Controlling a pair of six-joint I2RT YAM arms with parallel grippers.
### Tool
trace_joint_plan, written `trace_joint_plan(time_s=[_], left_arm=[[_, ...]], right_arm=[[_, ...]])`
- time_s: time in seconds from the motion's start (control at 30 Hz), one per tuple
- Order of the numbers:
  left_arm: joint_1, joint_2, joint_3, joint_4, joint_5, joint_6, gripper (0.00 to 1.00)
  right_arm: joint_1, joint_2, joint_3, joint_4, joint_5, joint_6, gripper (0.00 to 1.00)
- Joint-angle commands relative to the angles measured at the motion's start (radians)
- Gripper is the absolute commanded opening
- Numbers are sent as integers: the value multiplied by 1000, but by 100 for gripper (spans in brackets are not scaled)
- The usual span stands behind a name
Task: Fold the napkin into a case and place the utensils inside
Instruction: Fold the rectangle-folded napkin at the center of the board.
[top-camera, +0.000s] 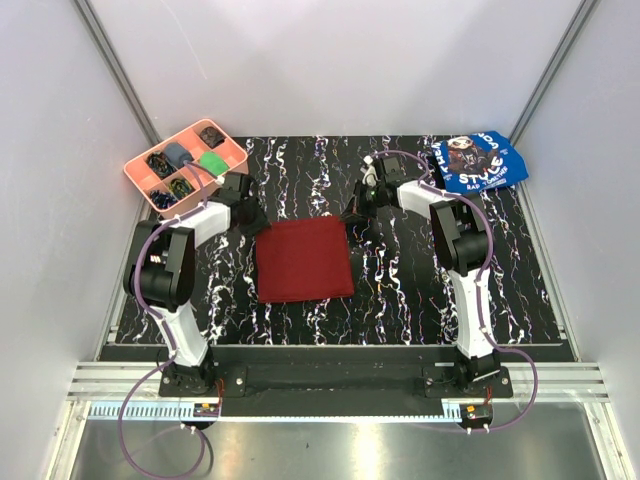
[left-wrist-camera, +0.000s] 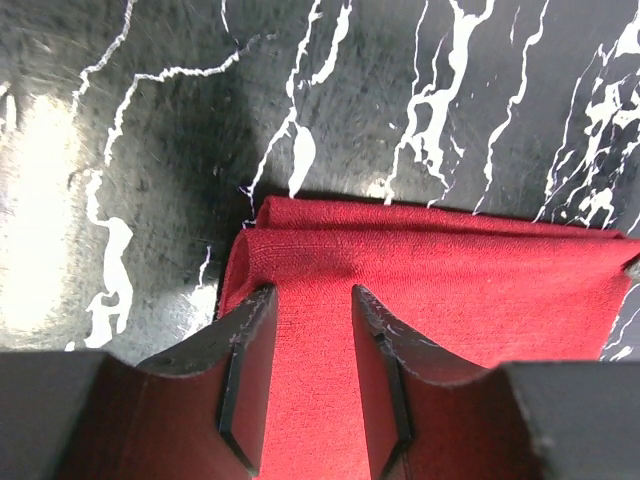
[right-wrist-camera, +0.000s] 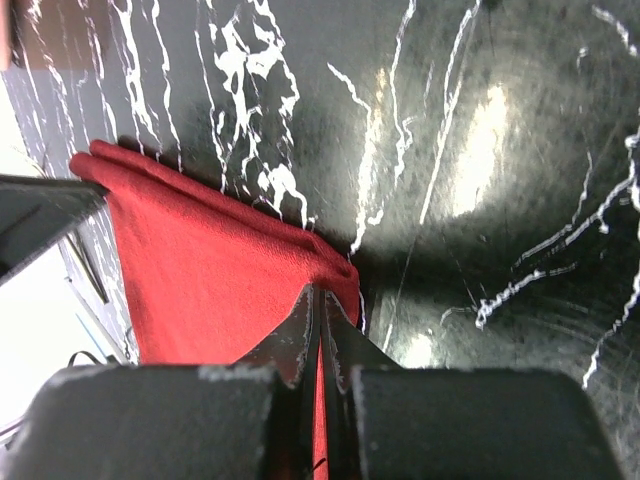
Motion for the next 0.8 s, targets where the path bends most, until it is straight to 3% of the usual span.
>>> trace_joint_plan(time_s=[0.0, 0.23, 0.33, 0.53, 0.6, 0.77], left_arm=[[32, 32, 42, 36, -15, -11, 39], [39, 48, 71, 7, 0, 15, 40], [-10, -131, -1, 10, -31, 3, 49], [-101, -363, -185, -19, 3, -56, 47], [-99, -394, -271, -17, 40, -68, 41], [-99, -457, -412, -4, 35, -62, 28]], right_arm=[[-3, -25, 63, -70, 7, -37, 0], [16, -198, -48, -159, 101, -58, 2], [39, -325, -171, -178, 150, -63, 10], [140, -513, -439, -45, 111, 59, 20], [191, -519, -508, 15, 38, 106, 20], [221, -504, -655, 215, -30, 210, 3]])
